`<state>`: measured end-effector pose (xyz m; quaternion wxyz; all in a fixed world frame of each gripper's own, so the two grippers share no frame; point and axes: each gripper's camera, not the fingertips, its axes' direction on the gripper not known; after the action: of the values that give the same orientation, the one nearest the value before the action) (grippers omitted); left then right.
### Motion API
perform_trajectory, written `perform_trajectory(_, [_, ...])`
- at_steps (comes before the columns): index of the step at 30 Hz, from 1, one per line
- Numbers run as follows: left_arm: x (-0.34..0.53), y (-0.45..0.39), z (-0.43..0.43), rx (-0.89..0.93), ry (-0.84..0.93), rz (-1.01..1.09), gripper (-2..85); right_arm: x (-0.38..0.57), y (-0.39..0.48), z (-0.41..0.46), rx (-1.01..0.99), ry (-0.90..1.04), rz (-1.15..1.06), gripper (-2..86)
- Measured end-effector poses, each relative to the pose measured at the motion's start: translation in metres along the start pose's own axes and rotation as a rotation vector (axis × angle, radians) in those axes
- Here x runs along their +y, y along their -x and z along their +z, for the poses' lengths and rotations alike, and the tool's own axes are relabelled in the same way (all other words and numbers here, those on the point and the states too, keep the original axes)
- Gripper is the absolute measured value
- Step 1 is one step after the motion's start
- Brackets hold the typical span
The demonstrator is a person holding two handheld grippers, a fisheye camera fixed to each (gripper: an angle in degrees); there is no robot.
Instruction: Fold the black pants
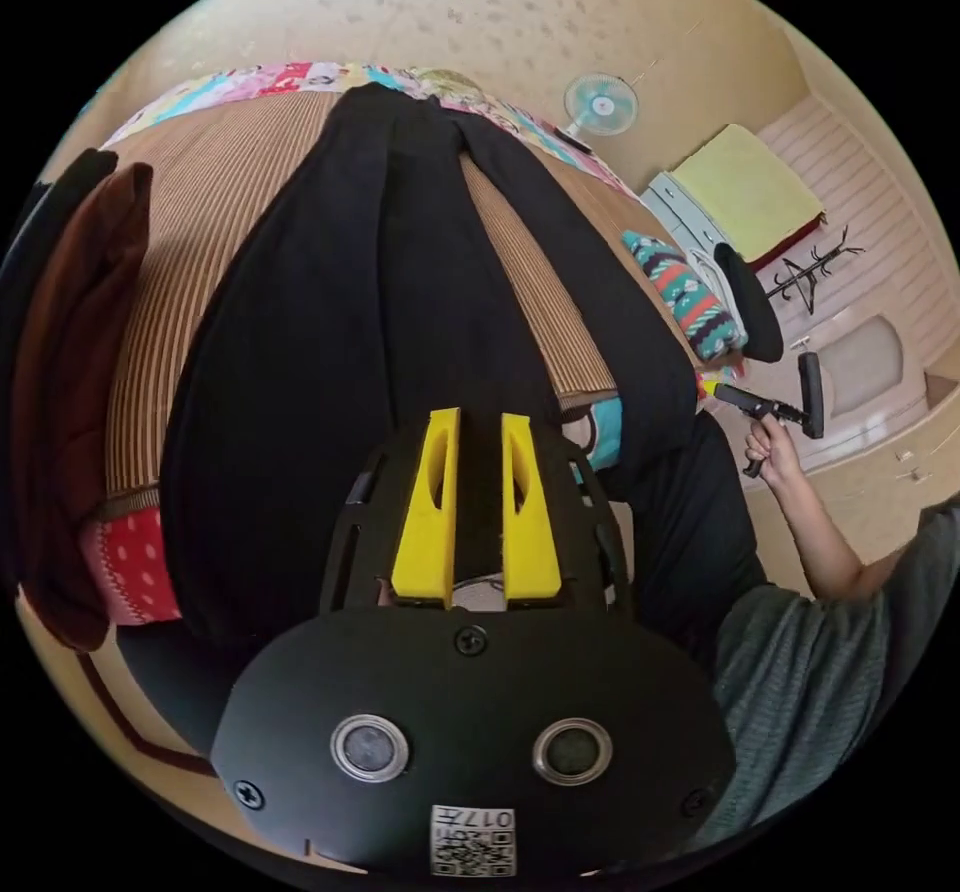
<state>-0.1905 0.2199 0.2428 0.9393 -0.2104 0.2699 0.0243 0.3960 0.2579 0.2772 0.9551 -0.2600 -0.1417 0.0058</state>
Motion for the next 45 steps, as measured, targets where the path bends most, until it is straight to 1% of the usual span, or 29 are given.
perform_trajectory(2, [0.002,-0.013,0.010,0.004,0.016,0.008,1.0,0.002,0.003,0.012,-0.008,0.014,0.018,12.5])
perform_trajectory(5, [0.006,-0.027,0.026,0.145,0.047,-0.004,-0.3,0.002,0.008,0.016,0.000,0.034,0.026,11.4])
perform_trajectory(6, [0.009,-0.033,0.029,0.161,0.055,0.007,-0.4,0.002,0.009,0.015,-0.014,0.053,0.017,10.0])
perform_trajectory(9, [0.016,-0.052,0.021,0.111,0.042,0.080,-0.5,0.010,0.010,0.010,-0.061,0.076,-0.024,4.8])
perform_trajectory(10, [0.017,-0.056,0.018,0.140,0.041,0.107,-0.5,0.014,0.009,0.000,-0.098,0.066,-0.020,4.2])
perform_trajectory(11, [0.019,-0.060,0.010,0.216,0.040,0.138,-0.4,0.016,0.008,-0.009,-0.124,0.051,-0.015,3.9])
perform_trajectory(13, [0.020,-0.059,-0.009,0.297,0.016,0.114,0.2,0.024,0.011,-0.059,-0.250,-0.094,-0.013,3.3])
perform_trajectory(14, [0.018,-0.057,-0.025,0.354,-0.018,0.094,1.0,0.026,0.017,-0.072,-0.270,-0.131,-0.040,3.2])
perform_trajectory(16, [0.009,-0.057,-0.047,0.439,-0.072,0.078,6.0,0.023,0.060,-0.110,-0.306,-0.228,-0.214,3.0])
perform_trajectory(18, [-0.016,-0.062,-0.060,0.524,-0.088,0.084,10.2,0.012,0.101,-0.112,-0.354,-0.207,-0.356,2.9])
perform_trajectory(19, [-0.026,-0.064,-0.057,0.553,-0.065,0.082,11.0,0.004,0.127,-0.103,-0.387,-0.162,-0.431,2.9])
perform_trajectory(20, [-0.047,-0.067,-0.045,0.614,0.022,0.078,13.0,0.001,0.140,-0.097,-0.401,-0.137,-0.463,2.9])
perform_trajectory(21, [-0.066,-0.070,-0.031,0.629,0.088,0.076,15.4,-0.005,0.162,-0.084,-0.418,-0.096,-0.516,2.9])
perform_trajectory(22, [-0.074,-0.071,-0.024,0.608,0.113,0.072,16.1,-0.008,0.182,-0.071,-0.436,-0.067,-0.555,2.9])
perform_trajectory(23, [-0.086,-0.072,-0.009,0.542,0.164,0.063,17.3,-0.010,0.190,-0.066,-0.444,-0.057,-0.571,2.9])
perform_trajectory(24, [-0.093,-0.076,0.005,0.510,0.208,0.090,17.0,-0.012,0.202,-0.058,-0.464,-0.048,-0.594,2.9])
perform_trajectory(25, [-0.094,-0.078,0.010,0.509,0.232,0.107,16.8,-0.014,0.210,-0.052,-0.495,-0.036,-0.605,2.9])
perform_trajectory(26, [-0.093,-0.079,0.018,0.504,0.266,0.131,14.2,-0.015,0.212,-0.049,-0.508,-0.024,-0.611,3.0])
perform_trajectory(29, [-0.076,-0.070,0.017,0.447,0.225,0.155,4.9,-0.025,0.203,-0.045,-0.508,0.035,-0.662,3.2])
perform_trajectory(30, [-0.070,-0.061,0.019,0.439,0.221,0.139,1.9,-0.035,0.184,-0.051,-0.542,0.013,-0.646,3.4])
perform_trajectory(32, [-0.060,-0.046,0.025,0.459,0.224,0.097,1.1,-0.065,0.137,-0.059,-0.617,-0.057,-0.516,4.0])
perform_trajectory(34, [-0.050,-0.032,0.029,0.495,0.212,0.055,0.7,-0.124,0.066,-0.055,-0.676,-0.159,-0.275,6.3])
perform_trajectory(35, [-0.045,-0.024,0.032,0.515,0.205,0.032,0.5,-0.141,0.050,-0.051,-0.701,-0.178,-0.248,8.0])
perform_trajectory(36, [-0.040,-0.020,0.033,0.529,0.201,0.033,0.3,-0.178,0.019,-0.037,-0.753,-0.206,-0.196,11.5])
perform_trajectory(37, [-0.039,-0.019,0.034,0.531,0.201,0.039,0.3,-0.215,-0.006,-0.018,-0.777,-0.224,-0.121,12.9])
perform_trajectory(38, [-0.035,-0.018,0.037,0.526,0.211,0.050,0.2,-0.234,-0.016,-0.007,-0.793,-0.234,-0.091,13.7])
perform_trajectory(40, [-0.031,-0.016,0.041,0.519,0.228,0.056,0.1,-0.302,-0.051,0.045,-0.837,-0.261,0.078,14.4])
perform_trajectory(42, [-0.024,-0.013,0.039,0.515,0.229,0.073,0.2,-0.344,-0.066,0.084,-0.817,-0.256,0.210,14.6])
perform_trajectory(45, [-0.015,-0.006,0.034,0.512,0.210,0.080,0.4,-0.395,-0.077,0.129,-0.690,-0.246,0.423,14.1])
